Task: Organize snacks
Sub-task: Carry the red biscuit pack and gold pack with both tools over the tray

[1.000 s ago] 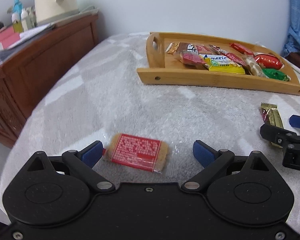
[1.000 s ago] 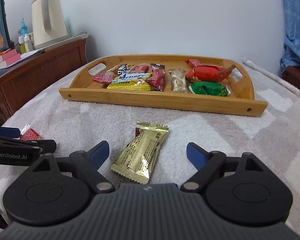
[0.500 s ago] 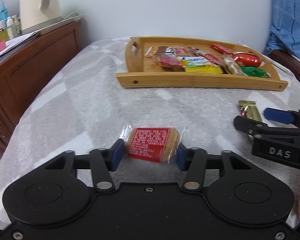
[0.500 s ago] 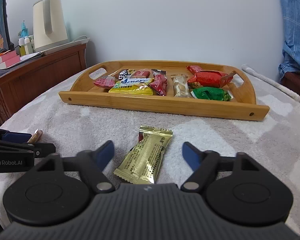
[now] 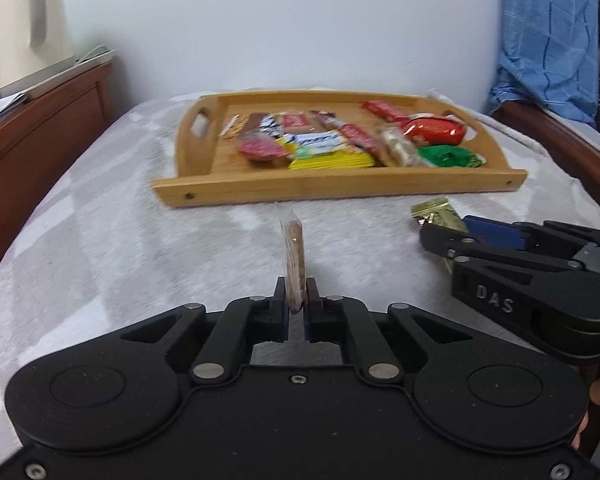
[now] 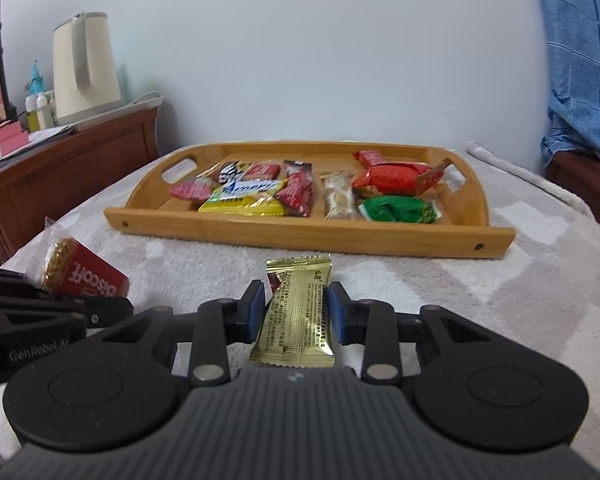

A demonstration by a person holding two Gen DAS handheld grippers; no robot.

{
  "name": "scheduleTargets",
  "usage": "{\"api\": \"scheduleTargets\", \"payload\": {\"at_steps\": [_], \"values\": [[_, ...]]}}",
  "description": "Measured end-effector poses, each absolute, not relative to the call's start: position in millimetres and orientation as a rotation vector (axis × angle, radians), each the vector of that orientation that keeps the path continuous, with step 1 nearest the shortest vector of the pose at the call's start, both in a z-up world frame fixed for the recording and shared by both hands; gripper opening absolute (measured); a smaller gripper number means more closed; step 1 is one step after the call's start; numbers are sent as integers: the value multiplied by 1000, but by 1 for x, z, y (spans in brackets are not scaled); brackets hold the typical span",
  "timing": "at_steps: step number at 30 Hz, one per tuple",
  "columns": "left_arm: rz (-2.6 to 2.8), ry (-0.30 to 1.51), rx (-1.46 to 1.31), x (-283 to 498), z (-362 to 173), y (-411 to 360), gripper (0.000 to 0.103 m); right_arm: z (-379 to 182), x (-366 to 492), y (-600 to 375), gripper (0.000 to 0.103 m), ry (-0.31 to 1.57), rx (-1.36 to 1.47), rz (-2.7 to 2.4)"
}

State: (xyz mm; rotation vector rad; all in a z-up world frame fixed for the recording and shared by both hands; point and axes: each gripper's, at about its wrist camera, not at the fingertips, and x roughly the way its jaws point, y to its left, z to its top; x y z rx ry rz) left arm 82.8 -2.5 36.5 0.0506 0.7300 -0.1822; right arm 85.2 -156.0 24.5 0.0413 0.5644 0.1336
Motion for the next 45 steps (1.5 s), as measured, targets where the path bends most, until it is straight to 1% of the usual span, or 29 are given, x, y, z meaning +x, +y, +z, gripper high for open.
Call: {"api": "scheduleTargets", "payload": {"at_steps": [9,17,36,45], "values": [[-208,718,61,93,50,-19,6,33,91,-171,39,539,98,95],[-186,709,91,118,71,-24,6,49,104,-190,39,506,164,75],[-180,698,74,206,111,-39,6,85,186,-232,38,429,280,85],[-194,709,56,259,107,-50,6,85,222,-239,38,441,351,141]]}}
